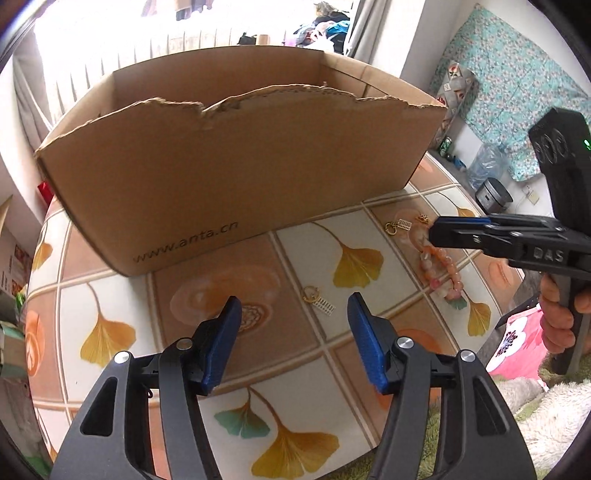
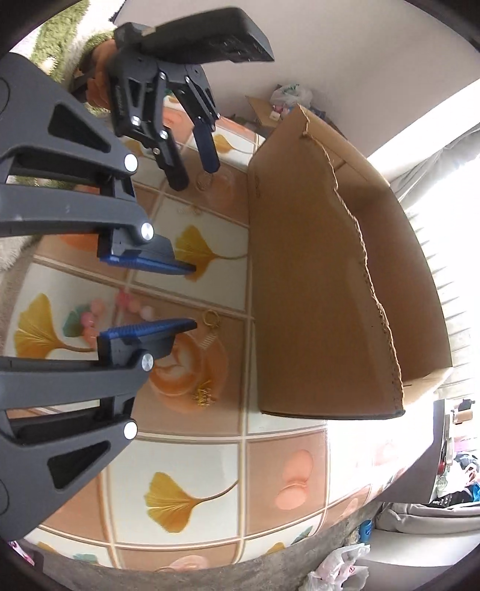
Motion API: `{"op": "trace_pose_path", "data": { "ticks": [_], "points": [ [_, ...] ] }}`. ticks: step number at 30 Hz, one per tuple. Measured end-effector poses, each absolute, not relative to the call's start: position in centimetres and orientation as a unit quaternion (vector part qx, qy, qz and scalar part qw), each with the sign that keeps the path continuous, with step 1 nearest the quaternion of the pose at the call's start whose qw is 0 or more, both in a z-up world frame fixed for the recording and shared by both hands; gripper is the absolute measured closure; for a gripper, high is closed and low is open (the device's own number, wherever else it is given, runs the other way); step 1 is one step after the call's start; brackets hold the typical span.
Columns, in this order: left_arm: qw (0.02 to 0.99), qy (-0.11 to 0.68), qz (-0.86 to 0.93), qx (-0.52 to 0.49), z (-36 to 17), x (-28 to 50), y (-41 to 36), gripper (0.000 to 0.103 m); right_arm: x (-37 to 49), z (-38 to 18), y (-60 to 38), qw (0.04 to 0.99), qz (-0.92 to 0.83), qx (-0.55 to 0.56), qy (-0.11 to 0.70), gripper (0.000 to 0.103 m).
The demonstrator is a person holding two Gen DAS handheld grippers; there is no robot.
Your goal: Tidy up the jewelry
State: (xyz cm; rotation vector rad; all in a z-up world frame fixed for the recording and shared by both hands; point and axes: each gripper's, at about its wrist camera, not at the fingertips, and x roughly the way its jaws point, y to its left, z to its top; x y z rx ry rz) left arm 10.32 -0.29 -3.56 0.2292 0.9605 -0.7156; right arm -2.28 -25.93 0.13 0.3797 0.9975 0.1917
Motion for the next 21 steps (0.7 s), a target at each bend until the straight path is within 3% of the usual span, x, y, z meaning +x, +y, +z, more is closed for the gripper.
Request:
{"op": "trace_pose_path", "data": {
  "ticks": [8,21],
  "points": [
    [0.817,0.455,-0.336,0.114,-3.9,10.4,-0.6,0.049,0.0,-2.1,-25.2,0.849,0.077,0.158,0.498,0.087],
    [0.814,0.465,-0.331,0.109,-4.4,11.0,-0.3,0.049,1.4,-2.1,-22.2,0.874,0.052,0.042,0.481,0.087]
  ]
}}
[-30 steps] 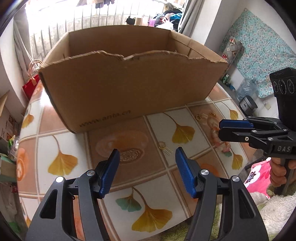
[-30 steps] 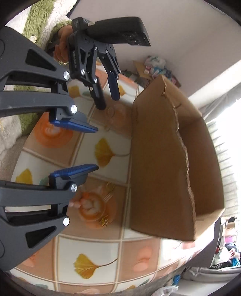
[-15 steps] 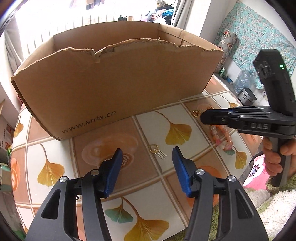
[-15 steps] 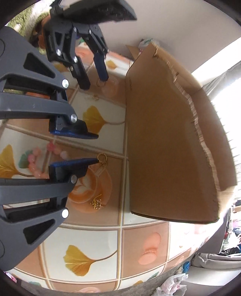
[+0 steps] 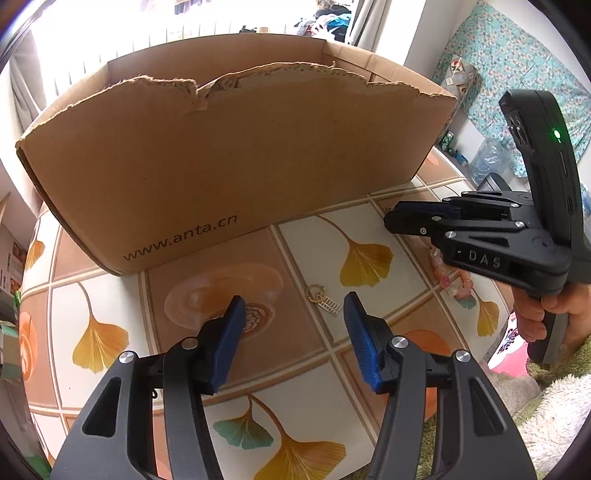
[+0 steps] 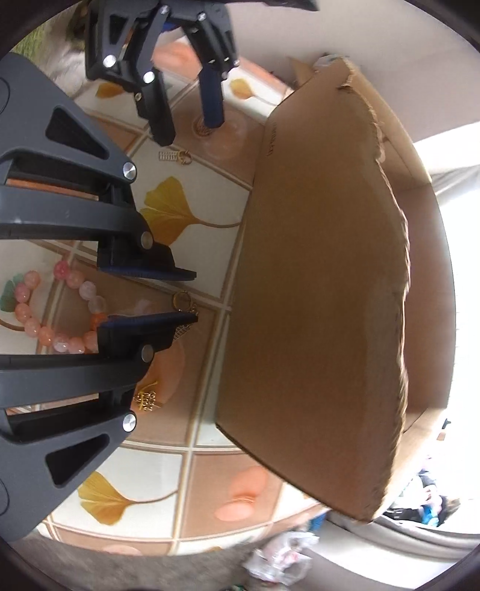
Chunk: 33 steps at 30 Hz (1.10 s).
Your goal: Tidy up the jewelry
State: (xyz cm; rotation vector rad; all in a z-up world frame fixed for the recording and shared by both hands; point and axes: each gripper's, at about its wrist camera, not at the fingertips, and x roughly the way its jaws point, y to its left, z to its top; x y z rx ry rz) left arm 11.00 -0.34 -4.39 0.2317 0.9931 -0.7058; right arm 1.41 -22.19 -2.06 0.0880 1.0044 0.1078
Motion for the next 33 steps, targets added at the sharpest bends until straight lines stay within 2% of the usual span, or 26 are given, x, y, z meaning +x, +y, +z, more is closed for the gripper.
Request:
{"op": "trace_pose_path", "data": {
  "ticks": [9,22,29,33],
  "points": [
    [0.816,0.465,-0.327,0.106,-4.3,11.1,-0.1,0.049,1.6,-2.3,-21.2,0.879,0.041,0.032,0.473,0.092],
    [0.816,0.459,-0.333,0.109,-4.1,11.0,-0.4,0.049,-1.1,-1.4,-25.7,0.861,0.094,0.144,0.478,0.092],
    [0.809,0.46,-0.344,0.124,-4.2,11.3,-1.9,0.066,-1.2,-1.4,-25.2,0.863,0.096,0.147,0.474,0.092],
    [0.803,0.466,-0.341,0.147,-4.4,11.2,-2.5,0.08,-1.0,-1.5,-25.0,0.864,0.099,0.148,0.47,0.092]
  ]
}}
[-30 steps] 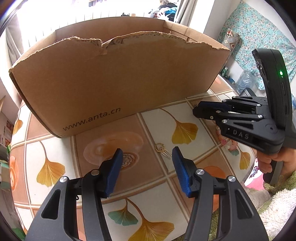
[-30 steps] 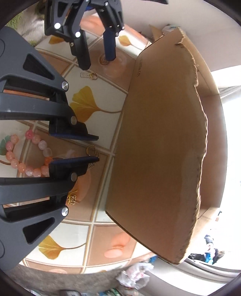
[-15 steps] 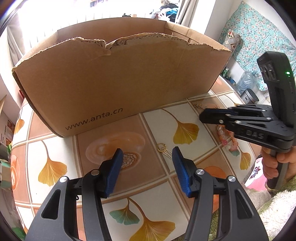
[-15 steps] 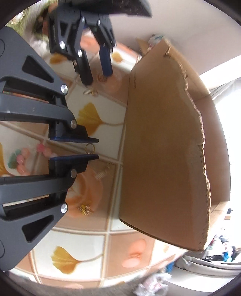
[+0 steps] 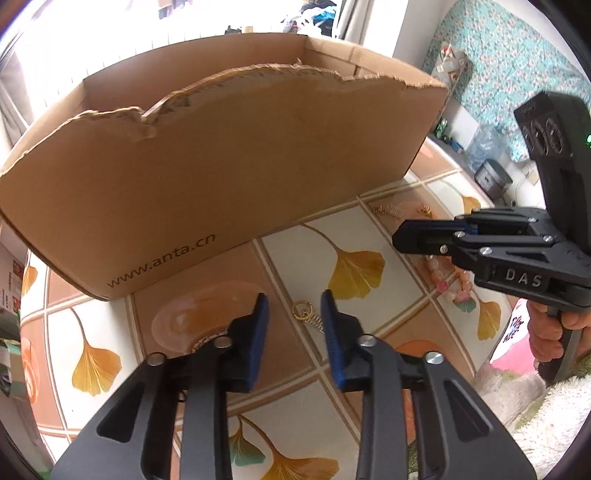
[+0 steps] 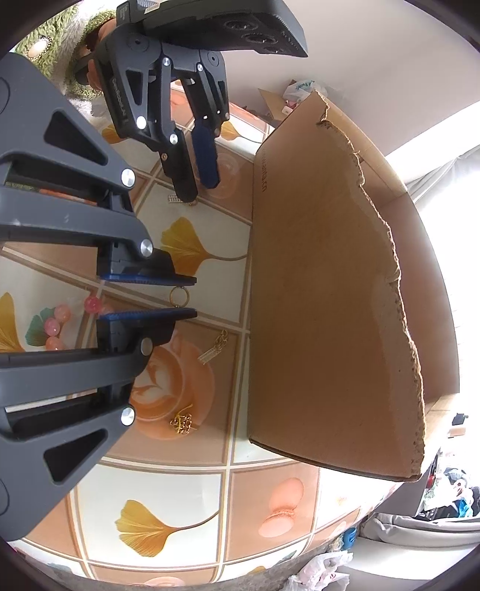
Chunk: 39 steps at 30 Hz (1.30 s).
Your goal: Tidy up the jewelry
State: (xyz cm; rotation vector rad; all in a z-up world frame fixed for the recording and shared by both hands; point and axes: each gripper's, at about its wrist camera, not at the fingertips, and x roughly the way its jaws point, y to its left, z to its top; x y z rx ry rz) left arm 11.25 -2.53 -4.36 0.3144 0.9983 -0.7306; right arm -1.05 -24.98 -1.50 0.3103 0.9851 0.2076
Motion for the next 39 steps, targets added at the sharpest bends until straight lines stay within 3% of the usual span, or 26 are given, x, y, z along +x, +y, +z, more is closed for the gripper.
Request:
{"op": "trace_pose_path", "data": {
  "ticks": [3,14,17,28,39],
  "points": [
    [0.805,0.463,-0.331,0.167,-4.4,11.0,-2.9,0.085,-1.1,-1.5,-25.2,0.865,0.103,0.151,0.468,0.092],
    [0.798,0.472,-0.32,0.195,-4.4,10.7,-3.6,0.086,-1.2,-1.7,-25.7,0.864,0.109,0.158,0.465,0.092],
    [0.795,0.472,-0.326,0.196,-4.5,10.6,-3.8,0.092,-1.2,-1.7,-25.7,0.865,0.109,0.16,0.463,0.092],
    [0.798,0.468,-0.333,0.184,-4.5,10.3,-3.7,0.093,-1.4,-1.5,-26.0,0.867,0.107,0.163,0.458,0.092],
    [0.818,0.424,-0.36,0.151,-0.3,9.6,-1.6,0.093,-2.6,1.5,-26.1,0.885,0.111,0.153,0.425,0.092]
  ]
}}
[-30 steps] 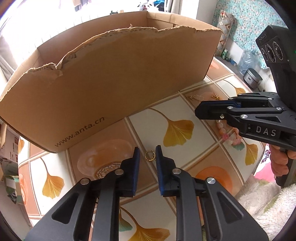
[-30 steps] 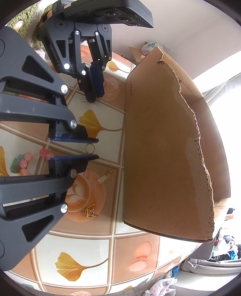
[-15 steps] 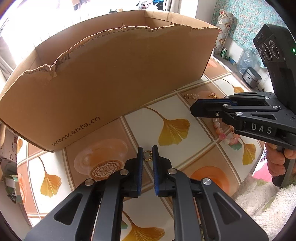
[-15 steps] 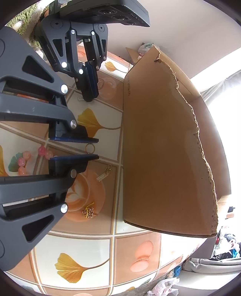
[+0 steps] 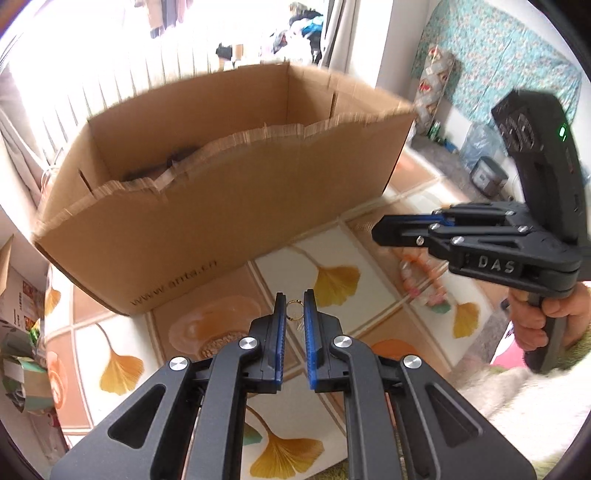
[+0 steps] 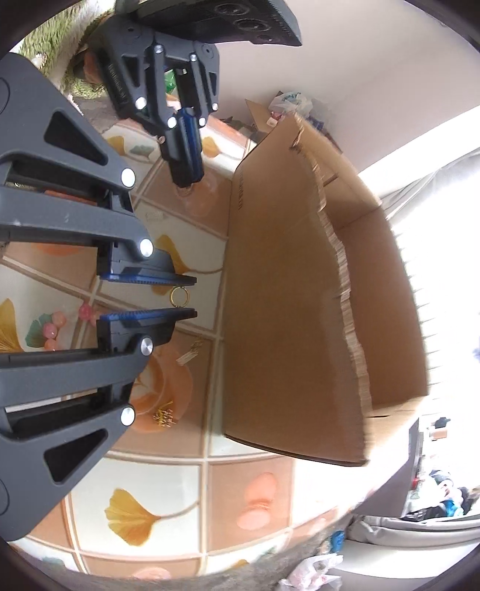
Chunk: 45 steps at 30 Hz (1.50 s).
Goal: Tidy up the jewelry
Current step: 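Carry the ring and charm into the box and open both grippers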
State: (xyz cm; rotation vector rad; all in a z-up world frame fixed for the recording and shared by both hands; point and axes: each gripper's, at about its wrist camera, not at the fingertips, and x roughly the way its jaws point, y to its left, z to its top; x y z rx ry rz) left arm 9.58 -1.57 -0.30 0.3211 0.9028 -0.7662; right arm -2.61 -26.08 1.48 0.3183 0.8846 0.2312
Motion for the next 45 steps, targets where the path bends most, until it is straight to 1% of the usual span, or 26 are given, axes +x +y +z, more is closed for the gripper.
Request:
{"op": "trace_pose_path", "data": {
  "ticks": [6,10,12,15,18,23,28,31,34,38,43,44,45],
  "points": [
    [0.835,0.361,-0.4,0.114,4.7,9.6,-0.4,0.093,-3.2,5.8,-26.4,0.907,0.125,0.146,0.374,0.092],
    [0.845,0.326,-0.412,0.102,7.1,10.6,-0.7,0.093,-2.4,8.9,-26.5,0.924,0.139,0.131,0.333,0.092],
    [0.85,0.322,-0.405,0.099,7.6,11.8,-1.3,0.093,-1.6,9.5,-26.7,0.927,0.144,0.13,0.322,0.092],
    [0.852,0.334,-0.392,0.093,7.1,14.0,-2.5,0.093,0.3,9.6,-26.9,0.929,0.138,0.119,0.323,0.092],
    [0.842,0.365,-0.391,0.068,6.4,16.3,-2.9,0.093,3.0,8.6,-27.3,0.92,0.139,0.127,0.343,0.092],
    [0.828,0.411,-0.377,0.061,4.6,19.4,-4.6,0.093,6.6,6.7,-27.7,0.905,0.135,0.142,0.379,0.092],
    [0.82,0.434,-0.369,0.053,3.8,21.1,-5.5,0.092,8.2,6.0,-28.4,0.898,0.137,0.158,0.387,0.091],
    [0.819,0.439,-0.366,0.047,3.5,21.8,-5.4,0.092,8.2,6.5,-29.2,0.899,0.136,0.169,0.38,0.09],
    [0.822,0.44,-0.36,0.041,3.4,22.5,-4.8,0.091,7.7,7.5,-30.4,0.904,0.127,0.178,0.367,0.086],
    [0.827,0.434,-0.355,0.032,3.9,22.2,-3.8,0.09,6.7,8.5,-31.6,0.91,0.119,0.185,0.352,0.085],
    [0.838,0.416,-0.352,0.027,5.1,21.1,-2.4,0.084,5.0,9.6,-32.9,0.916,0.102,0.195,0.336,0.084],
    [0.841,0.411,-0.351,0.028,5.4,20.8,-2.2,0.083,4.4,9.8,-33.1,0.917,0.099,0.196,0.334,0.083],
    [0.843,0.407,-0.35,0.028,5.7,20.4,-1.8,0.082,4.1,10.0,-33.3,0.918,0.096,0.197,0.332,0.078]
  ]
}}
